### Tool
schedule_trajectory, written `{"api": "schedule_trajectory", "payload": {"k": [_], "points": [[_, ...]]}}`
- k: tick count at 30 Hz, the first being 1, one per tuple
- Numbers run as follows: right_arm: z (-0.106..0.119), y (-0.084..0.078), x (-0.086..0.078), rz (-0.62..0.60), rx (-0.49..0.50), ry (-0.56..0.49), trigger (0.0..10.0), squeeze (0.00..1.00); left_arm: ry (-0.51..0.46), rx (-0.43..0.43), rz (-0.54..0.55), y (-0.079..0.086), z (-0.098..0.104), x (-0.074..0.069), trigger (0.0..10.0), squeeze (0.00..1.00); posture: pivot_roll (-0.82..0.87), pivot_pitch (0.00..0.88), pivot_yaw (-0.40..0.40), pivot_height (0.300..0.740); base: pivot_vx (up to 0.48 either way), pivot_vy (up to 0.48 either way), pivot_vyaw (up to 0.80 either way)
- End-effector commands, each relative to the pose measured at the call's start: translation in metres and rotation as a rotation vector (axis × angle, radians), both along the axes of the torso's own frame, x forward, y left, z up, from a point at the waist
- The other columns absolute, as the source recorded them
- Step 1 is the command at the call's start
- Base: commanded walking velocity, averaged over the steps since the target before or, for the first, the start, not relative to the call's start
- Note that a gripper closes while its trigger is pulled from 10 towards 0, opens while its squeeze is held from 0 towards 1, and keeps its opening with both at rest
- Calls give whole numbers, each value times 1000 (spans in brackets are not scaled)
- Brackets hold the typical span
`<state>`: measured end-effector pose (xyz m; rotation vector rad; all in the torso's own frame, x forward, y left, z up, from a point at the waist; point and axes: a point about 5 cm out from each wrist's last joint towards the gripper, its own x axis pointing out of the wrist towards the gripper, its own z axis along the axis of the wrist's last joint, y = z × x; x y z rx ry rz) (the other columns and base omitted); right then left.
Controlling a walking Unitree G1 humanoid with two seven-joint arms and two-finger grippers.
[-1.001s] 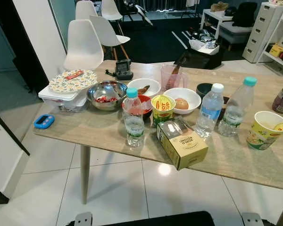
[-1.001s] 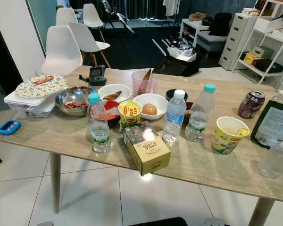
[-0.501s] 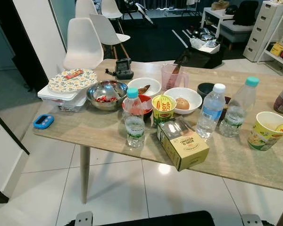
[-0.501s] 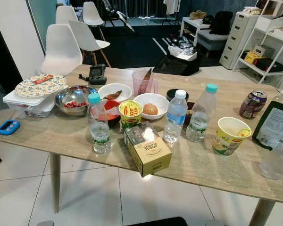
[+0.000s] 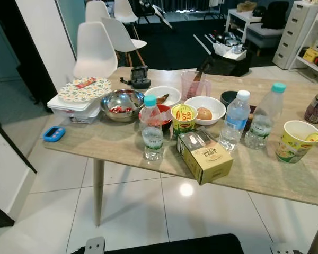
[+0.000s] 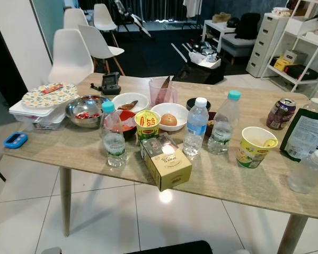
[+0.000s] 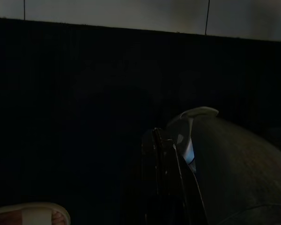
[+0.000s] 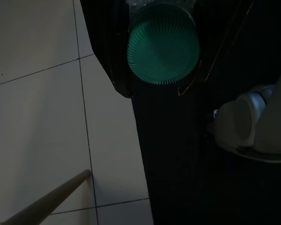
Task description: Restocking fridge
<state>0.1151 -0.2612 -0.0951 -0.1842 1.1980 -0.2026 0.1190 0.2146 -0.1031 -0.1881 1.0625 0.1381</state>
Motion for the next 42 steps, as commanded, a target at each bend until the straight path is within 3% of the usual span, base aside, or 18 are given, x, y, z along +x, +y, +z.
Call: {"api": "schedule_trajectory", "payload": {"k": [1, 42], "points": [[-1, 1, -2, -9, 1, 9, 10000, 0, 18, -3, -9, -2, -2, -3, 10000, 0, -23, 0, -23, 740, -292, 0, 0], [-1, -1, -4, 11, -4, 19, 10000, 0, 23, -12, -11, -5, -3, -5, 10000, 0, -27, 0, -33, 740, -312, 0, 0]]}}
